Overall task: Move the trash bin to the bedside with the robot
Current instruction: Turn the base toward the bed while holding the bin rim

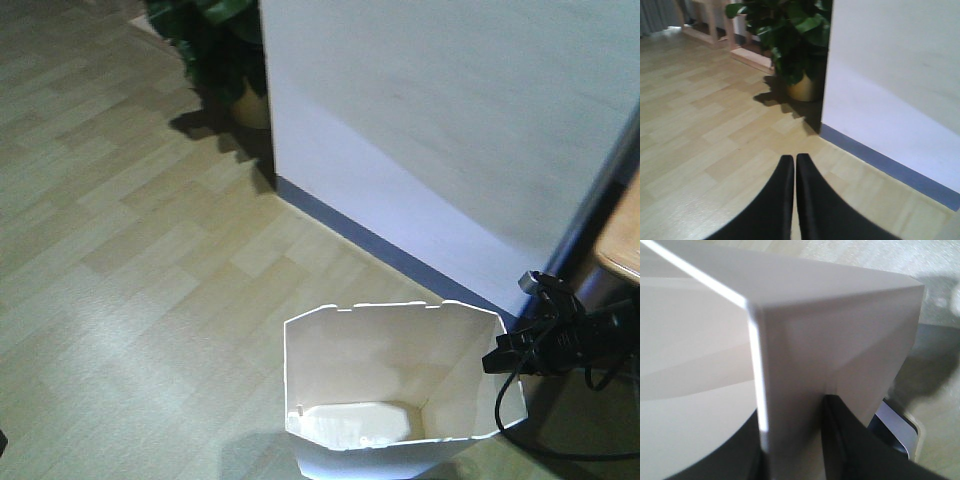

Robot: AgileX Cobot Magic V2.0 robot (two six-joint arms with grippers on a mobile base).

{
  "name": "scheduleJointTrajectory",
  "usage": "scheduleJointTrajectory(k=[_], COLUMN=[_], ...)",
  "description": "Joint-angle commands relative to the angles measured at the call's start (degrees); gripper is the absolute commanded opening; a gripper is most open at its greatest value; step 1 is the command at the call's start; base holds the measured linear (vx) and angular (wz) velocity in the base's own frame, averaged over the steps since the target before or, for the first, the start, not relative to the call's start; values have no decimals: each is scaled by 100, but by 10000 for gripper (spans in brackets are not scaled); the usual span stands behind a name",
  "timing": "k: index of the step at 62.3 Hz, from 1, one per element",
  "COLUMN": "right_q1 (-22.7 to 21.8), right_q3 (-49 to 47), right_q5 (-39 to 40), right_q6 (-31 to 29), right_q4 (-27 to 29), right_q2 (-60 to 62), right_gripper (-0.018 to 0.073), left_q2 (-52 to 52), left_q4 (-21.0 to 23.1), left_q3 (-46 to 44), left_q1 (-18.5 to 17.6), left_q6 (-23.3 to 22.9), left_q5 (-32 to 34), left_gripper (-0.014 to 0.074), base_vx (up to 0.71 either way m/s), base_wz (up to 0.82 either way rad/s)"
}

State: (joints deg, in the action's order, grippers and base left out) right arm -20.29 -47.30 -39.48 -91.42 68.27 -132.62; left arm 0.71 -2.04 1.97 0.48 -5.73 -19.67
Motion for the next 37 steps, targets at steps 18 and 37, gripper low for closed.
scheduleJointTrajectory(k=[18,37], right_q1=[-21,-21], right_q3=[-26,-26], right_q5=[-1320,-1320], right_q6=[5,5], right_q4=[217,217], right_q2=[383,383], right_gripper=[-5,-5], left_q2=[-32,-32], left_q4=[13,13], left_q3=[19,19], left_q1=[-1,-1], left_q6=[-25,-25], left_q5=[406,406], left_gripper=[-6,-6], base_vx=[14,18], base_wz=[55,73])
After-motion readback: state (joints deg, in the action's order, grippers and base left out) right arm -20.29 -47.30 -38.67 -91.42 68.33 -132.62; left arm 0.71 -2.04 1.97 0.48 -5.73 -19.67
